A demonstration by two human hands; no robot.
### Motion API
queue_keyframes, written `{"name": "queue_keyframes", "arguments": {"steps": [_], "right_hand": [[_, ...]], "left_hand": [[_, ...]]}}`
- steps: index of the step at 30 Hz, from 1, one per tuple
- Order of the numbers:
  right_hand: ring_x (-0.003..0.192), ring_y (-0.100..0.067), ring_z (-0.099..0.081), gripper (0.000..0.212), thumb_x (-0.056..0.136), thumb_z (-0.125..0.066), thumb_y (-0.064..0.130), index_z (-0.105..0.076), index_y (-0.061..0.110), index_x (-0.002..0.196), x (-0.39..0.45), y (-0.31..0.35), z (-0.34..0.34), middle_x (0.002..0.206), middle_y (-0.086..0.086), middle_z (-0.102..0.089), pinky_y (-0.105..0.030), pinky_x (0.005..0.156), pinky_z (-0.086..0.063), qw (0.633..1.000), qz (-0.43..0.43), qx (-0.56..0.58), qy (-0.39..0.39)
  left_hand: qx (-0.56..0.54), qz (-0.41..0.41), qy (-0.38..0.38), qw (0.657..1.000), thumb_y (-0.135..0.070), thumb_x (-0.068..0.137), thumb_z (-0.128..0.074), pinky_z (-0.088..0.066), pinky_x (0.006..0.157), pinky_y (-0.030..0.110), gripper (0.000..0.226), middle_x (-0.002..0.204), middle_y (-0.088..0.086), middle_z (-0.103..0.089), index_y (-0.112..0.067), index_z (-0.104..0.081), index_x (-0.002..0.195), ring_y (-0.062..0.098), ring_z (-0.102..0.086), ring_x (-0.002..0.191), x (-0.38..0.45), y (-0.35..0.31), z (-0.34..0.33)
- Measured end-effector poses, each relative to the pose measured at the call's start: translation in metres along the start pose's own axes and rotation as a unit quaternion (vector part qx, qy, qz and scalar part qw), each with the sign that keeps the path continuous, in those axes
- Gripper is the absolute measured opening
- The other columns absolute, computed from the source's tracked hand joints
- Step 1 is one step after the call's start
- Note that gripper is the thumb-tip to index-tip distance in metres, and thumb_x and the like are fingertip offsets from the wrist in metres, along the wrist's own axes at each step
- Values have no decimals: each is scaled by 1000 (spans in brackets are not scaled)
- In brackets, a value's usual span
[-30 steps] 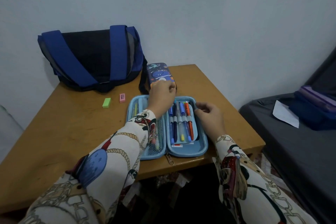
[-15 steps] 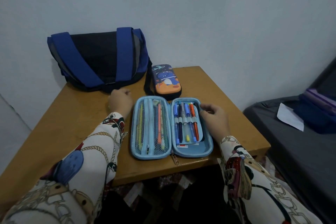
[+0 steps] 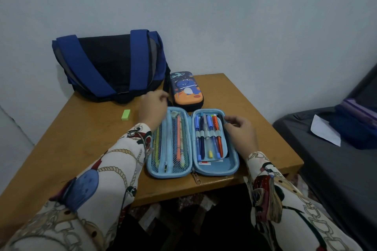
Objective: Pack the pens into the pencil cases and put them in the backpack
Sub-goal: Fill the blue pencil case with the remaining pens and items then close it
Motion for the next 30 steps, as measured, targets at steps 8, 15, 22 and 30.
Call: {"name": "queue_keyframes", "arguments": {"steps": [8,15,22,30], "right_hand": [[96,-14,-64,19,88,-62,19,-69,24,105,1,1,-1,107,-1,-66,-37,84,-57,1000,7,-7,1],[96,-13,-64,17,88,-63,22,-68,26,104,1,2,0,107,-1,-66,-38,86,-57,1000,8,-8,-1],[97,-14,-64,19,88,-63,23,-69,27,105,-1,3,-1,107,1,-66,-42,87,-57,1000,7,-16,3],[93,-11,-64,15,89,-63,20,-68,23,103,-2,7,0,104,0,-67,-30,77,-54,1000,11,-8,0]], "left_hand": [[45,-78,199,976,-21,100,-42,-30,107,43,31,114,5,-63,-33,-69,109,31,-34,125,-19,-52,-86],[49,-42,217,974,-18,100,-40,-28,106,40,31,110,6,-53,-34,-67,100,30,-30,128,-21,-51,-87],[15,-17,211,977,-8,91,-39,-26,110,49,45,106,3,-56,-41,-59,69,30,-26,132,-22,-44,-84],[49,-30,233,971,-51,100,-30,-25,110,46,41,125,7,-51,-38,-66,114,28,-28,131,-26,-48,-88]]}}
Point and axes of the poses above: each hand's wrist, its own x-axis towards the middle knuckle, its own z-axis out of the back of the hand, y = z × x, the point moved 8 cm from there along x, towards the middle knuckle
